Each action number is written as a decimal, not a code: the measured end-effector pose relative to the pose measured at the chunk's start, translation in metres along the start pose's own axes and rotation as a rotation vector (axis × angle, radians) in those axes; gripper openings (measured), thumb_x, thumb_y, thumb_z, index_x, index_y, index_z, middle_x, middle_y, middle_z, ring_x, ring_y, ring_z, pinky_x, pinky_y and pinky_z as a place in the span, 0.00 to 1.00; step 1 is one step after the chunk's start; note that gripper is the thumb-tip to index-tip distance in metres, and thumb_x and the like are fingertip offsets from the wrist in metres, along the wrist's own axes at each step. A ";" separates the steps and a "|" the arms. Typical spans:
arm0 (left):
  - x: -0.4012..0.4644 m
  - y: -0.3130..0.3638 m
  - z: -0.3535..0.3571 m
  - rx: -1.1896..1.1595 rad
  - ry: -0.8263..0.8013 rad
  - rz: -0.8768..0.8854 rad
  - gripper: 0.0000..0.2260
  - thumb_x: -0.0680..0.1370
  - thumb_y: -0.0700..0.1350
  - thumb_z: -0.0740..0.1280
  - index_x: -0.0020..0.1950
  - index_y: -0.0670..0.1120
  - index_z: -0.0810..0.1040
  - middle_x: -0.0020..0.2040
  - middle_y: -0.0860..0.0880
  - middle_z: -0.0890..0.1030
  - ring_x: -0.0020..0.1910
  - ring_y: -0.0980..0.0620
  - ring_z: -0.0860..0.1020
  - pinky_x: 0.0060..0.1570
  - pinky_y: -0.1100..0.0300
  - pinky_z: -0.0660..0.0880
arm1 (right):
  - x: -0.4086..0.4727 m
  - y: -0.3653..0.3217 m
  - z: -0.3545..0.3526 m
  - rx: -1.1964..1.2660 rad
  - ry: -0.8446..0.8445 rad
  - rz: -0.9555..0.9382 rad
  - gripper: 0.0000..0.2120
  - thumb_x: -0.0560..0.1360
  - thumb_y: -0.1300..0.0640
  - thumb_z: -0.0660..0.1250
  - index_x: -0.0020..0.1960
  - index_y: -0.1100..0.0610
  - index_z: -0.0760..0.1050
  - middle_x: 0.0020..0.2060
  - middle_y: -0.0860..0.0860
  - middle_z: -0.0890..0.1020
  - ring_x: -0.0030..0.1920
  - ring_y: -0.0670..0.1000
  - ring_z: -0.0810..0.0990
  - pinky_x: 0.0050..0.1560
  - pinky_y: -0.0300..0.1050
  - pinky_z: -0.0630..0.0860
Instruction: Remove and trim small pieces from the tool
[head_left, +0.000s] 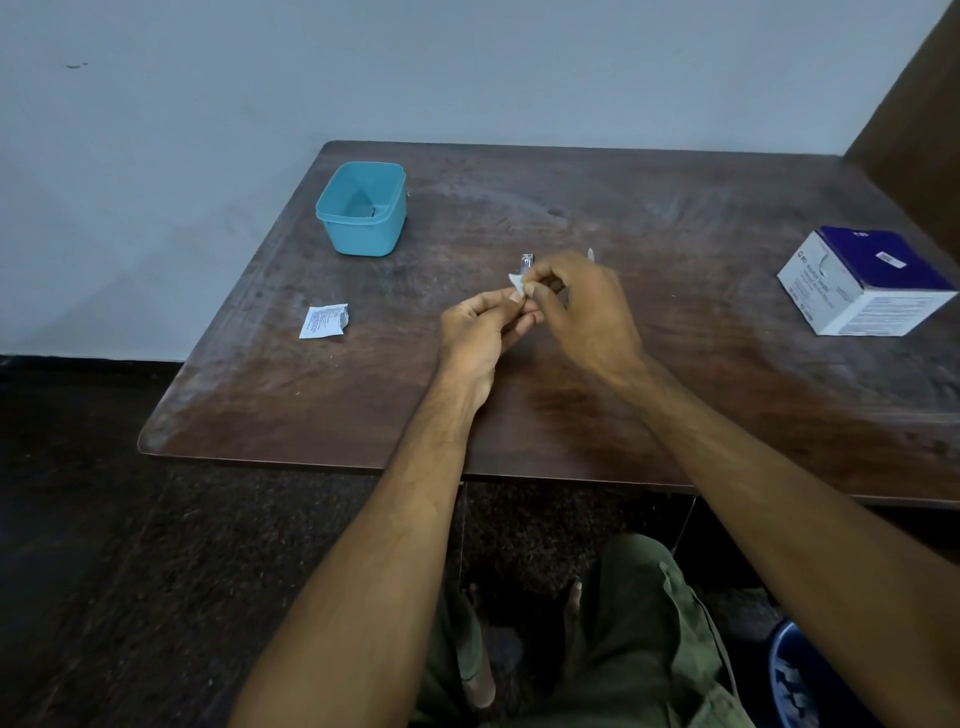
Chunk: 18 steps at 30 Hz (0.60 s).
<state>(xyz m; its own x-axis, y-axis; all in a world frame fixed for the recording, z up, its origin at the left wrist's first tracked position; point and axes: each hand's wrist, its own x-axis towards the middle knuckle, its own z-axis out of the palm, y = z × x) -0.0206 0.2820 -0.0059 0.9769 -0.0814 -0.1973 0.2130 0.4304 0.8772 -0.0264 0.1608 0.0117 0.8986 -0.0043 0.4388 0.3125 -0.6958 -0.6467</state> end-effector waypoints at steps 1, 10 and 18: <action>0.000 0.000 0.000 0.007 0.000 0.004 0.04 0.78 0.35 0.66 0.47 0.37 0.81 0.35 0.47 0.84 0.36 0.54 0.83 0.42 0.64 0.80 | 0.001 -0.001 -0.002 -0.037 -0.004 -0.014 0.04 0.74 0.63 0.66 0.45 0.58 0.80 0.41 0.48 0.82 0.38 0.45 0.82 0.43 0.48 0.80; -0.002 -0.002 0.001 -0.025 0.034 0.060 0.03 0.78 0.34 0.66 0.49 0.36 0.79 0.33 0.49 0.84 0.35 0.57 0.83 0.41 0.66 0.80 | 0.008 -0.009 -0.003 -0.121 -0.055 -0.012 0.05 0.74 0.63 0.65 0.44 0.57 0.80 0.39 0.46 0.81 0.38 0.43 0.79 0.43 0.42 0.77; -0.005 -0.014 0.007 0.217 0.105 0.225 0.04 0.77 0.35 0.68 0.51 0.37 0.79 0.39 0.44 0.84 0.38 0.53 0.84 0.44 0.62 0.81 | 0.016 0.000 -0.018 -0.315 0.046 -0.041 0.06 0.75 0.59 0.65 0.47 0.55 0.81 0.45 0.50 0.84 0.47 0.53 0.80 0.48 0.51 0.76</action>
<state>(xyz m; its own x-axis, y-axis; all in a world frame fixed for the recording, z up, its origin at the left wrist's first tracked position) -0.0287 0.2697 -0.0138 0.9955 0.0917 -0.0217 0.0006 0.2242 0.9745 -0.0175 0.1473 0.0301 0.8702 0.0009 0.4927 0.2306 -0.8844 -0.4058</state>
